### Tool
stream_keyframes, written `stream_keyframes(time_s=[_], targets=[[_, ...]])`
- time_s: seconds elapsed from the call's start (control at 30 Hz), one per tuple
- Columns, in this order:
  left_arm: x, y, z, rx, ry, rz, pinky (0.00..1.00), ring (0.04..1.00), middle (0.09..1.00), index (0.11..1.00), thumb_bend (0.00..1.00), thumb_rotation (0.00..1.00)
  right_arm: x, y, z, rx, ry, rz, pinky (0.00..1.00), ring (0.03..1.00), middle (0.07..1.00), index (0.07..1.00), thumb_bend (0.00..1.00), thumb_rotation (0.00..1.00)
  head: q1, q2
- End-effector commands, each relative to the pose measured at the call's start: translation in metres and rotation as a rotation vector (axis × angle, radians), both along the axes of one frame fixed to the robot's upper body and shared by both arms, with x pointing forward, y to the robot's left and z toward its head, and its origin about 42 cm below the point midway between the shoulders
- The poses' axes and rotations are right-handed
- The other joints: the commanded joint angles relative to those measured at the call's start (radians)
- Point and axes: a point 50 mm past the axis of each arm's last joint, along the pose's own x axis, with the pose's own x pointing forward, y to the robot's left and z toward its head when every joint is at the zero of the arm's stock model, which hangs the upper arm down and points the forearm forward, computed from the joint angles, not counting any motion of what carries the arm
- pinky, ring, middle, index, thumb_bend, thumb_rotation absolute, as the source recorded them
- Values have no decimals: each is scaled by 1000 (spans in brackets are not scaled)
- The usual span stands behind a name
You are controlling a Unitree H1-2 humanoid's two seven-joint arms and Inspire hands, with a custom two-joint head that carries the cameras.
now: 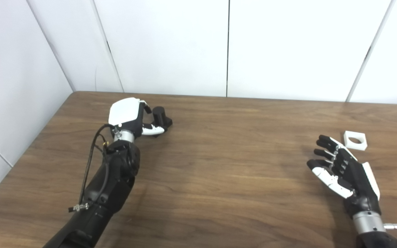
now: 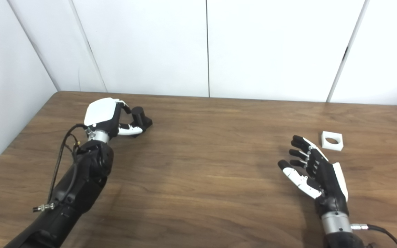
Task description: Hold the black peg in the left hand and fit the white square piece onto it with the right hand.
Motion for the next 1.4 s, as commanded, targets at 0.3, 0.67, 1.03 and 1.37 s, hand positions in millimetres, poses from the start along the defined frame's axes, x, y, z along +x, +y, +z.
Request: stream_keyframes(time_s=[0.3,0.67,1.03,1.37], targets=[[12,-3,6,-54,-75,1,801,866,853,609,828,382,2,2,18,9,-76,3,705,786,832,821,659,353,2,6],[8,-4,-10,-265,-80,-19,701,839,846,594,790,346,0,2,19,6,-74,3,707,785,833,824,650,337,-3,15],[10,-6,-16,-296,-80,-14,680,825,845,578,752,319,-2,1,19,-6,-82,0,698,777,823,817,634,327,-5,21],[13,-1,-18,-335,-48,-62,681,821,818,488,518,75,-4,1,19,3,-74,0,664,756,823,810,596,303,-7,28]])
